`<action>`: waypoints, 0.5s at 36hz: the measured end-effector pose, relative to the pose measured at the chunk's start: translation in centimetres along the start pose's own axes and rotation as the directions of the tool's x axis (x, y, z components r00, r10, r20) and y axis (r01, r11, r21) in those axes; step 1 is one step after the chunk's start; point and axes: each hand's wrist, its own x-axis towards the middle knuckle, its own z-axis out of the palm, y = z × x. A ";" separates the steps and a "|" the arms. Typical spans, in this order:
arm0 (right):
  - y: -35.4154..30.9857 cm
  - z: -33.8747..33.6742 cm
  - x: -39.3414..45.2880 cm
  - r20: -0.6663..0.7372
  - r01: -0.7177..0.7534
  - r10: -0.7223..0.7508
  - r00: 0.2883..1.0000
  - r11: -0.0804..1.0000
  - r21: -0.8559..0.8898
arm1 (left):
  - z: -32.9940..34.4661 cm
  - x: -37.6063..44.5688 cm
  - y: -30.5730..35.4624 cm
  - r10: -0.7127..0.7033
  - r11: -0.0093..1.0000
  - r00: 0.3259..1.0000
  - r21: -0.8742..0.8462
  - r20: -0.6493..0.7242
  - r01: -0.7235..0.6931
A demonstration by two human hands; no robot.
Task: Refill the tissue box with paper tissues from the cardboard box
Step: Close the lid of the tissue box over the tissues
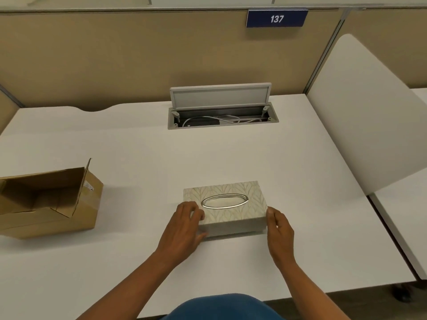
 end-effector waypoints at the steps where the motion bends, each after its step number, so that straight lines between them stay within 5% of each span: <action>1: 0.3 0.0 -0.2 0.002 0.010 -0.010 1.000 1.000 -0.017 | 0.3 -0.4 -0.1 0.008 1.000 1.000 0.007 0.008 -0.008; 18: 2.4 -0.8 -0.5 0.088 0.061 -0.043 0.995 0.974 -0.219 | 1.0 -1.6 -0.8 0.029 0.999 0.997 0.016 0.069 -0.030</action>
